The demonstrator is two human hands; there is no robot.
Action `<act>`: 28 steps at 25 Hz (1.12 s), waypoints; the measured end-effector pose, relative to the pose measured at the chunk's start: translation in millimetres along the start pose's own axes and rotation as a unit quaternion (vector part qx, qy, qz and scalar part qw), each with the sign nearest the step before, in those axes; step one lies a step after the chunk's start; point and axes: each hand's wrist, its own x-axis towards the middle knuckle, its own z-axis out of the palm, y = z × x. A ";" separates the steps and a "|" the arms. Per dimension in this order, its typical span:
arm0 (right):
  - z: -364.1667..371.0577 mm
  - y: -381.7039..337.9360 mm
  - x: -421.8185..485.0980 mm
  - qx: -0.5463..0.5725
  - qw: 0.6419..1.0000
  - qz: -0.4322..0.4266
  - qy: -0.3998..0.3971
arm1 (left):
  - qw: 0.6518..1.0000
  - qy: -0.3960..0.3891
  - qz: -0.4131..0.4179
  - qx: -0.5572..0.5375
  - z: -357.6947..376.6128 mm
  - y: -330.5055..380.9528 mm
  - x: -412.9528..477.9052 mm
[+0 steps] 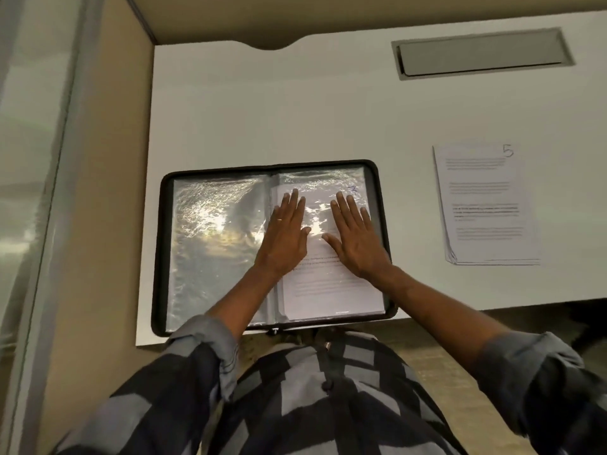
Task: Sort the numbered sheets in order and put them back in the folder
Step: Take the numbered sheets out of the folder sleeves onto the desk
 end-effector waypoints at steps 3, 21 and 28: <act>2.9 27.2 -7.6 -0.001 1.000 0.003 -0.028 | 0.999 -0.018 0.000 0.043 3.3 4.2 37.7; -82.9 63.3 111.4 0.113 0.986 -0.120 0.000 | 0.999 -0.012 0.043 -0.028 -15.7 -25.8 99.0; -93.7 57.8 180.1 0.095 0.957 -0.133 -0.241 | 0.982 -0.143 0.019 -0.120 -43.2 -30.3 132.8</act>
